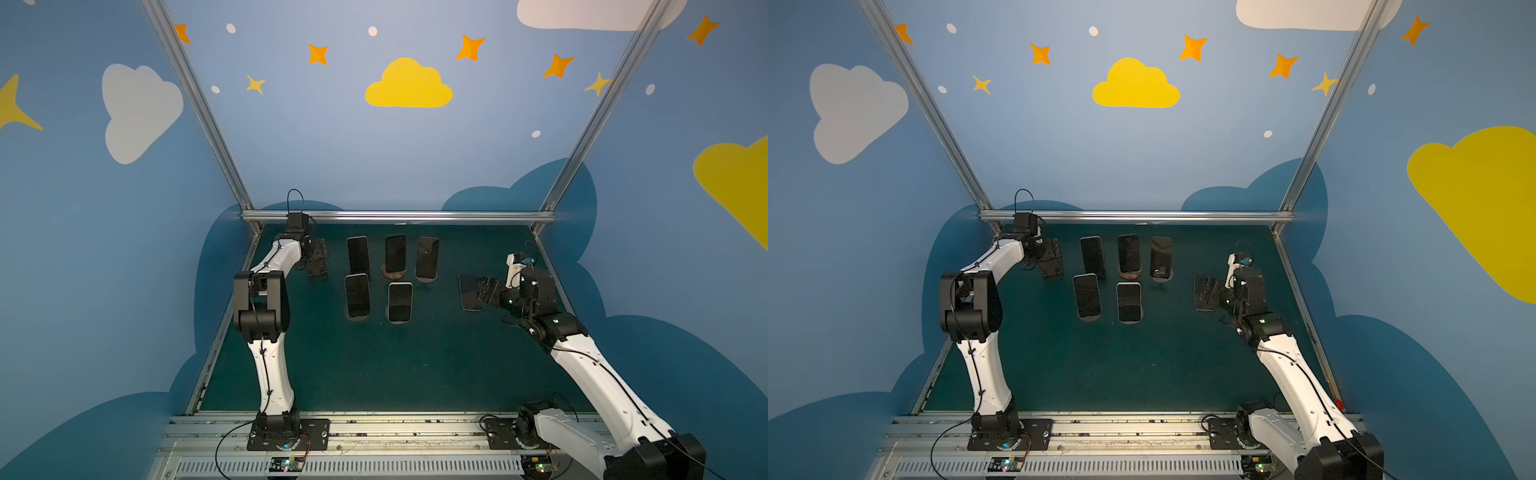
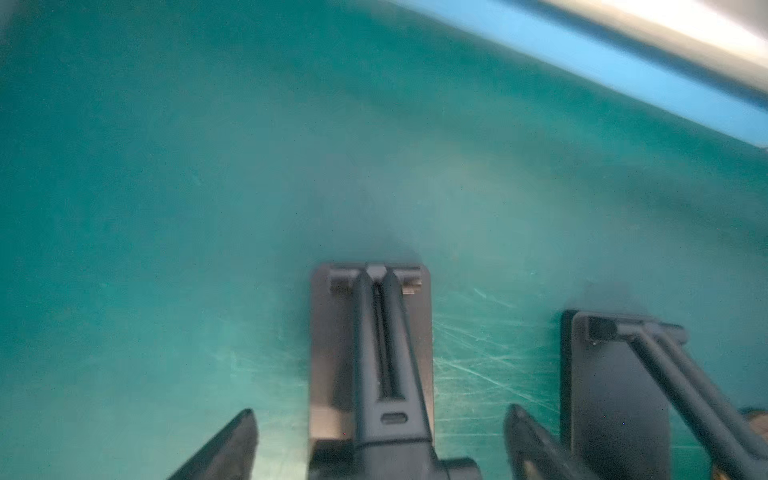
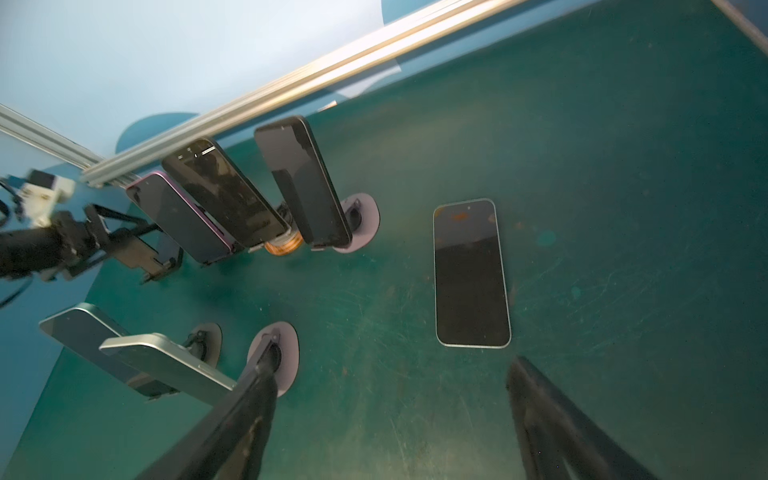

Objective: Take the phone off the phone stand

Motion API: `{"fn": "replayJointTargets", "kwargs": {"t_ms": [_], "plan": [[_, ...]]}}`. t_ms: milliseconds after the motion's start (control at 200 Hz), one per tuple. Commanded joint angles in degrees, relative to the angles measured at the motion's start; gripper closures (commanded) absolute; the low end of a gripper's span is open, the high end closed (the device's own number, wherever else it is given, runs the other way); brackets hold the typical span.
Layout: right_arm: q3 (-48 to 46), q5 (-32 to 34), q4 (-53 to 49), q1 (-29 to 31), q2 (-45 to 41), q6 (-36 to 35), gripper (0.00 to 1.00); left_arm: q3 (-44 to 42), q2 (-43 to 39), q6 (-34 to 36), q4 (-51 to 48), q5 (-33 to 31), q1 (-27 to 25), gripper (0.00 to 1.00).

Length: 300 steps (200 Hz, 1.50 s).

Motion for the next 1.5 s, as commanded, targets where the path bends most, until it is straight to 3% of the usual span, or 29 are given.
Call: {"fn": "replayJointTargets", "kwargs": {"t_ms": [0, 140, 265, 340, 391, 496, 616, 676, 731, 846, 1036, 1267, 1392, 1497], "plan": [[2.4, -0.6, -2.1, 0.5, 0.0, 0.4, 0.12, 1.4, -5.7, -2.5, -4.6, -1.2, 0.4, 0.0], [4.4, 1.2, -4.3, 0.7, -1.0, 2.0, 0.12, -1.4, -13.5, -7.4, -4.5, -2.9, 0.1, 0.0], [6.0, 2.5, -6.2, 1.1, -1.9, 2.0, 0.12, -2.9, -20.7, -12.5, -9.8, -12.4, 0.1, 0.0], [6.7, 5.5, -6.5, 1.2, -2.1, 0.6, 0.12, -7.4, -27.3, -16.7, -9.7, -21.4, 0.2, 0.0], [8.5, 8.6, -7.8, 1.1, -1.7, 0.2, 0.12, -11.5, -32.4, -18.0, -8.0, -24.0, 0.4, 0.0], [11.0, 10.9, -8.1, 1.1, -0.9, 1.1, 0.12, -20.3, -44.5, -18.6, -0.8, -24.7, 0.1, 0.0], [11.1, 10.6, -6.2, 1.4, -0.3, 3.0, 0.14, -30.1, -57.8, -17.7, 8.9, -19.6, 0.1, 0.0], [9.9, 9.8, -4.0, 1.8, -0.3, 3.6, 0.28, -36.4, -62.8, -18.6, 14.6, -19.3, 0.1, 0.0], [8.2, 10.7, -0.6, 3.2, -0.1, 3.3, 0.33, -41.0, -66.1, -20.8, 18.6, -19.2, 0.1, 0.0], [11.7, 13.6, -2.8, 6.3, 2.6, 5.0, 0.3, -45.0, -68.1, -24.7, 20.3, -18.4, 0.1, 0.0], [22.6, 12.2, -8.2, 11.3, 8.8, 1.8, 0.24, -43.0, -66.5, -26.7, 17.7, -14.1, 0.5, 0.0], [19.6, 25.1, -2.8, 23.1, 8.2, 1.1, 0.22, -42.4, -64.9, -29.8, 16.3, -11.9, 0.1, 0.0], [21.9, 27.0, -2.1, 27.9, 11.6, -3.6, 0.15, -43.3, -65.4, -30.6, 17.8, -10.8, -0.3, 0.0], [29.1, 32.1, -8.7, 30.3, 15.9, -3.9, 0.13, -41.4, -64.3, -24.0, 17.6, -7.7, -1.4, 0.0]]}}
